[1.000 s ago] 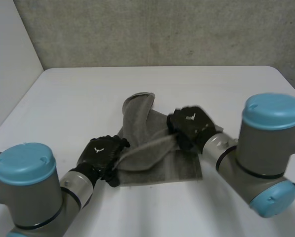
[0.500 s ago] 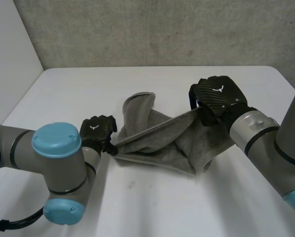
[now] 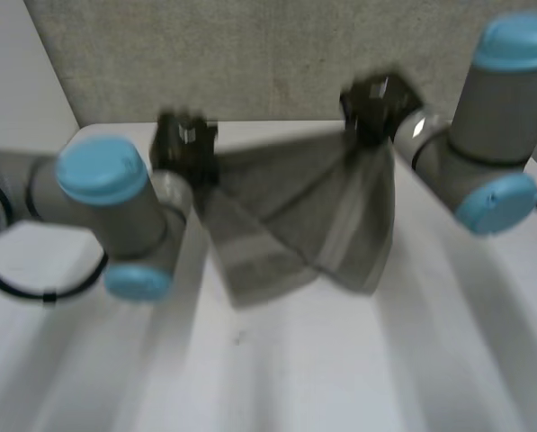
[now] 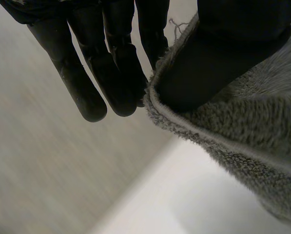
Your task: Fold the towel.
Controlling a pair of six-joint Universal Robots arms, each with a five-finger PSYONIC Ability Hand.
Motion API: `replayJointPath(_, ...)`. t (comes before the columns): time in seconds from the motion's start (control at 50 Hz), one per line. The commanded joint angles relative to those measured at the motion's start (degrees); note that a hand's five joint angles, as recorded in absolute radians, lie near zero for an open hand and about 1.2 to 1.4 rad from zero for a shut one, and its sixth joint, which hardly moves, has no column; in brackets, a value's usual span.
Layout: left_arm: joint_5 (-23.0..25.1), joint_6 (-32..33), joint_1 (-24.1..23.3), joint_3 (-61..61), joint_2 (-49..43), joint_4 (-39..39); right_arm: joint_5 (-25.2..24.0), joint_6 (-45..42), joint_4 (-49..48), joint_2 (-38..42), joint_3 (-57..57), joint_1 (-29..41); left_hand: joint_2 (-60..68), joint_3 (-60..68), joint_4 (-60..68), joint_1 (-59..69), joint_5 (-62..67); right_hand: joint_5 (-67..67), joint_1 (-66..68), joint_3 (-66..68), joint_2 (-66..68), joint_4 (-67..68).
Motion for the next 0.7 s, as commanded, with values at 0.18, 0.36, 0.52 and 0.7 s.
replayJointPath(0.18,6.4,-14.5,1.4,2.9,16.4,4.6,-1.5,14.0,-21.5,-15.0,8.1,-2.1,10.2,10.4,10.3,13.7,12.1,10.7,0.2,10.4,10.5,10.6)
replayJointPath(0.36,6.4,-14.2,3.0,-19.3,19.3,-5.7,-5.7,2.5,1.1,-15.5,19.8,-2.5,10.2,10.4,10.3,13.7,12.1,10.7,0.2,10.4,10.5,10.6)
replayJointPath(0.52,7.2,-14.5,1.8,-35.1,18.5,-8.0,-6.6,-5.9,10.8,-14.1,33.2,-5.1,10.2,10.4,10.3,13.7,12.1,10.7,0.2,10.4,10.5,10.6)
replayJointPath(0.7,10.6,-15.0,-0.2,-37.1,18.1,-7.1,-6.8,0.3,-6.5,-14.0,44.6,-5.5,10.2,10.4,10.3,13.7,12.1,10.7,0.2,10.4,10.5,10.6)
